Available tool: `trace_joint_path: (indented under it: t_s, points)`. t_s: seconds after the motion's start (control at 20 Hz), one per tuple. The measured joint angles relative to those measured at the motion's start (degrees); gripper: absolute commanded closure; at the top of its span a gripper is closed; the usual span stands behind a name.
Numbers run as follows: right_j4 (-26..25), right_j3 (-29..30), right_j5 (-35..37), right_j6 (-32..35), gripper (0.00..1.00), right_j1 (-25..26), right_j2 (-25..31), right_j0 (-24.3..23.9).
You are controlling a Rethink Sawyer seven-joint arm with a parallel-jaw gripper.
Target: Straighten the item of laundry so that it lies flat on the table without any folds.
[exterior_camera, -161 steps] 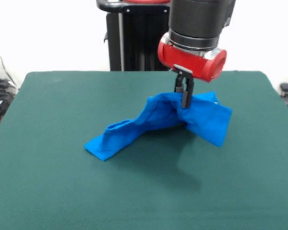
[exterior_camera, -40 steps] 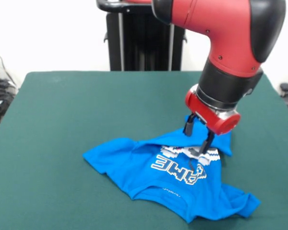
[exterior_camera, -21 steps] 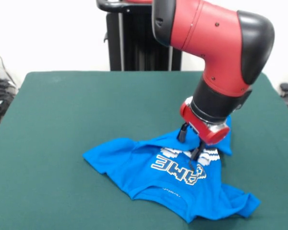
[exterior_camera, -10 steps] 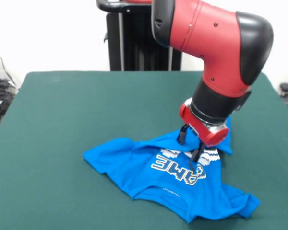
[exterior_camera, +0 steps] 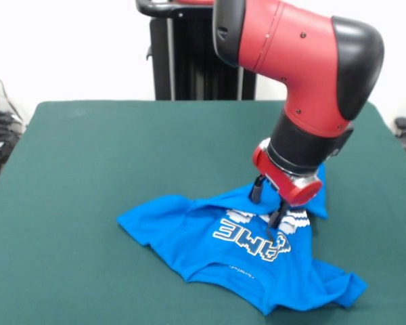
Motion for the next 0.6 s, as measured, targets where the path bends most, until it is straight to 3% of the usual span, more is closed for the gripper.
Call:
trace_joint_path:
  t_s: [0.6]
  points:
    - [0.00, 0.08, -0.35, 0.00, 0.00, 0.15, 0.00, 0.00]
